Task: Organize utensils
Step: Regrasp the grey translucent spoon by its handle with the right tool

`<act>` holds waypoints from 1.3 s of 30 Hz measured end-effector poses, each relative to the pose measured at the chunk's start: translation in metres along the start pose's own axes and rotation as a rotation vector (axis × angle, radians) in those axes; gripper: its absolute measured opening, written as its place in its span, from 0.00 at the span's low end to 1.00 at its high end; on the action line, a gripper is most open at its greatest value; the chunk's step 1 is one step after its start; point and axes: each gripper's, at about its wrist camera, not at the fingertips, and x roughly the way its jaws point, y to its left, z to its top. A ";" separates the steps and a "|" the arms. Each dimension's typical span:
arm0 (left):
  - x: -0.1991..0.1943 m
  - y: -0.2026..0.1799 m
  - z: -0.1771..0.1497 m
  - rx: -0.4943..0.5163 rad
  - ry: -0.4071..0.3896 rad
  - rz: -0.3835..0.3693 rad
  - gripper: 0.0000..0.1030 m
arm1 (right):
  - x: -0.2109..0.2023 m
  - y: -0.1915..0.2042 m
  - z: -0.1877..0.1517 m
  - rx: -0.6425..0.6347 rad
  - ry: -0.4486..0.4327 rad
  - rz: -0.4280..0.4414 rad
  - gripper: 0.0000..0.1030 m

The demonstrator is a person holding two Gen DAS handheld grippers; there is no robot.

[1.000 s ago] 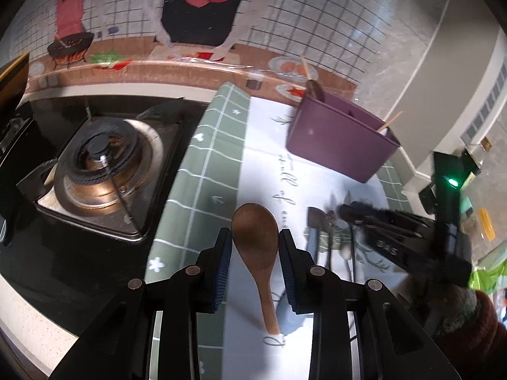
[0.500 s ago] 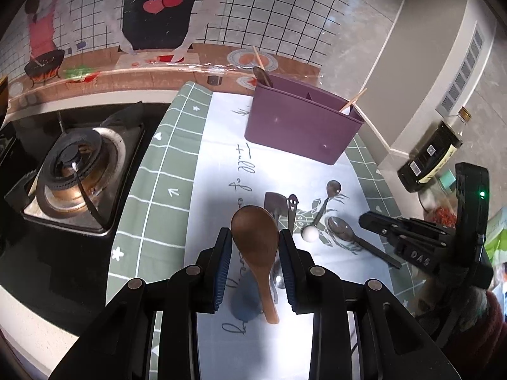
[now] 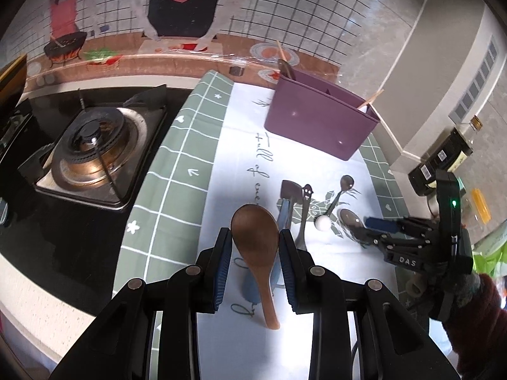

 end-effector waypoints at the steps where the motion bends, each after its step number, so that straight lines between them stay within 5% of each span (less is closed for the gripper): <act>1: 0.000 0.001 0.000 -0.006 0.000 0.004 0.30 | -0.001 0.000 -0.003 0.010 -0.001 0.007 0.35; 5: 0.001 0.005 0.000 -0.021 0.001 0.015 0.30 | -0.003 0.014 -0.012 0.024 0.009 0.102 0.35; 15: 0.001 0.003 0.001 -0.021 0.002 0.020 0.30 | 0.008 0.043 -0.004 -0.194 0.025 -0.003 0.34; 21: 0.002 0.002 0.001 -0.018 0.005 0.020 0.30 | 0.014 0.039 0.008 -0.213 0.020 -0.006 0.36; 39: 0.001 -0.032 0.009 0.087 0.000 -0.049 0.30 | -0.067 0.029 0.002 0.005 -0.210 0.018 0.30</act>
